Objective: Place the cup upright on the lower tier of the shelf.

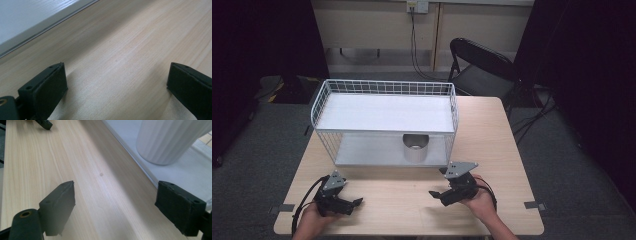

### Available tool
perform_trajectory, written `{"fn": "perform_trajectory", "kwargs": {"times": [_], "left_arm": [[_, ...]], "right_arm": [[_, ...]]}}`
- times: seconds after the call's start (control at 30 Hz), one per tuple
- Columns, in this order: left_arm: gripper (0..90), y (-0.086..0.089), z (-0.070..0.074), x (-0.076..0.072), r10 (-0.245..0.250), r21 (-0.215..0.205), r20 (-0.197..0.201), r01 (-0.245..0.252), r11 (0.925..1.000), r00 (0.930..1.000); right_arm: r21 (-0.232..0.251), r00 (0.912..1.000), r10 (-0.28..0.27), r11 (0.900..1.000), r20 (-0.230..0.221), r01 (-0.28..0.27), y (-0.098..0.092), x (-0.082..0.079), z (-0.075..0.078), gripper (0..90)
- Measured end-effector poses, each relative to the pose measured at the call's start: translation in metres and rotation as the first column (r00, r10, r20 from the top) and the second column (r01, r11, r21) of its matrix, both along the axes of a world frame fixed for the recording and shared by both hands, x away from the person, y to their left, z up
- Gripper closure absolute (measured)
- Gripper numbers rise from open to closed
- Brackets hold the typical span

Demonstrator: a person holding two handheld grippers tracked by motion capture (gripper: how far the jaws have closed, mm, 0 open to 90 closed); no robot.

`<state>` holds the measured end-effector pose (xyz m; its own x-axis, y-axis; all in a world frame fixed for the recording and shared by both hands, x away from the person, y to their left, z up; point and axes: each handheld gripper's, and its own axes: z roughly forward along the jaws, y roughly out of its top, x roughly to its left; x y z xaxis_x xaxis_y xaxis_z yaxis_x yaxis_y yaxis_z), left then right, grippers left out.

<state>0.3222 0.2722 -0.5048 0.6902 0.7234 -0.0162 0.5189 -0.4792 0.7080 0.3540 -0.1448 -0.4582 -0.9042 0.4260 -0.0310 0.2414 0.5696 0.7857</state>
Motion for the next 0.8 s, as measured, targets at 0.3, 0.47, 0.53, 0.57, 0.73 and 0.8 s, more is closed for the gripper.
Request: {"fn": "perform_trajectory", "kwargs": {"times": [0.3,0.47,0.53,0.57,0.73,0.8], "left_arm": [[2.1,0.0,0.0,0.0,0.0,0.0,0.0,0.0,1.0,1.0],[2.1,0.0,0.0,0.0,0.0,0.0,0.0,0.0,1.0,1.0],[2.1,0.0,0.0,0.0,0.0,0.0,0.0,0.0,1.0,1.0],[2.1,0.0,0.0,0.0,0.0,0.0,0.0,0.0,1.0,1.0],[2.1,0.0,0.0,0.0,0.0,0.0,0.0,0.0,1.0,1.0],[2.1,0.0,0.0,0.0,0.0,0.0,0.0,0.0,1.0,1.0]], "right_arm": [[-0.004,0.9994,-0.028,1.0,-0.019,0.028,-0.02,-0.001,-0.009,14.9],[-0.01,0.9986,-0.048,0.999,-0.019,0.048,-0.031,-0.001,-0.012,14.9],[-0.012,0.9983,-0.055,0.998,-0.02,0.055,-0.035,-0.001,-0.013,14.9],[-0.009,0.9981,-0.057,0.998,-0.022,0.057,-0.037,-0.001,-0.013,14.9],[-0.011,0.9977,-0.065,0.998,-0.018,0.065,-0.046,-0.003,-0.013,14.9],[-0.011,0.9976,-0.066,0.998,-0.021,0.066,-0.05,-0.003,-0.014,14.9]]}}
